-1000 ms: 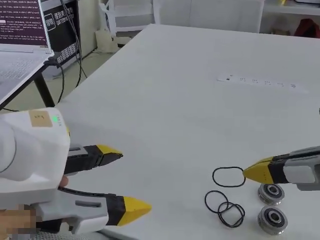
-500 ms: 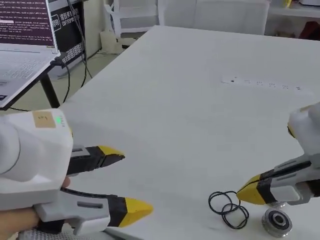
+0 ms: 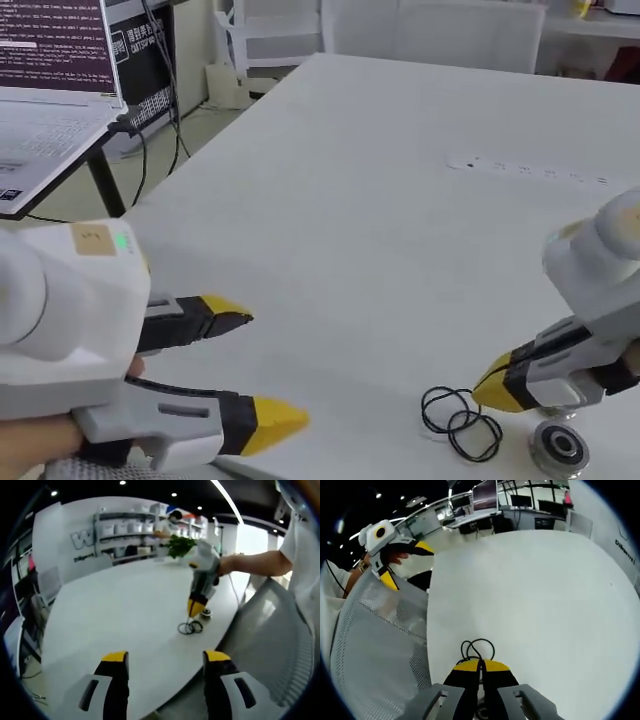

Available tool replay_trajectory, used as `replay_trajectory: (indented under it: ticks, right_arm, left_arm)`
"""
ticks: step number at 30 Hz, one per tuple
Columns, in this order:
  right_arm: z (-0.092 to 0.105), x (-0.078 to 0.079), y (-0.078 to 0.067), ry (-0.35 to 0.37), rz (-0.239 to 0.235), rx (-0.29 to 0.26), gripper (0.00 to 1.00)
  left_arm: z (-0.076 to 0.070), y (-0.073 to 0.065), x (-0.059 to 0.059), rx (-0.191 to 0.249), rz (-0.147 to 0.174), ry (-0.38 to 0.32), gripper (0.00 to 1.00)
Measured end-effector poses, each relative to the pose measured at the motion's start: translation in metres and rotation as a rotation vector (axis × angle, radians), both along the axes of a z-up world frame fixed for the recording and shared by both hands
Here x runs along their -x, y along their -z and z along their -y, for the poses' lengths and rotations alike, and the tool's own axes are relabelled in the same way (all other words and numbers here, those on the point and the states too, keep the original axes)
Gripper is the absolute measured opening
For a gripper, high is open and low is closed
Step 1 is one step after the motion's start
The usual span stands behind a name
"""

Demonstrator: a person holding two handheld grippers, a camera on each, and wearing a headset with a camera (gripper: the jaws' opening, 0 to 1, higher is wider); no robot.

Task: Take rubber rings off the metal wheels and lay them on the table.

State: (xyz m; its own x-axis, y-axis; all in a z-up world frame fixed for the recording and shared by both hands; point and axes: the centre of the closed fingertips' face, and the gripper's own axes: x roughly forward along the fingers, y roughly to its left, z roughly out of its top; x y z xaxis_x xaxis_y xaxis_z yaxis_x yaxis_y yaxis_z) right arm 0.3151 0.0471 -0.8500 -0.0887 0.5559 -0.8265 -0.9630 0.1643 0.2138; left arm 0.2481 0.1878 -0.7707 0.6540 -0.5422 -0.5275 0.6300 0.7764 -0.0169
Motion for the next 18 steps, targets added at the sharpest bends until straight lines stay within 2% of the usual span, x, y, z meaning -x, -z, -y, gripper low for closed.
replay_trajectory:
  ticks: [7, 18]
  right_arm:
    - [0.000, -0.008, 0.006, -0.036, 0.052, 0.039, 0.00]
    - [0.000, -0.016, 0.013, -0.075, 0.094, 0.076, 0.00]
  left_arm:
    - [-0.001, 0.001, 0.000, 0.008, -0.003, -0.010, 0.61]
    - [-0.002, 0.002, -0.001, -0.008, -0.006, -0.008, 0.61]
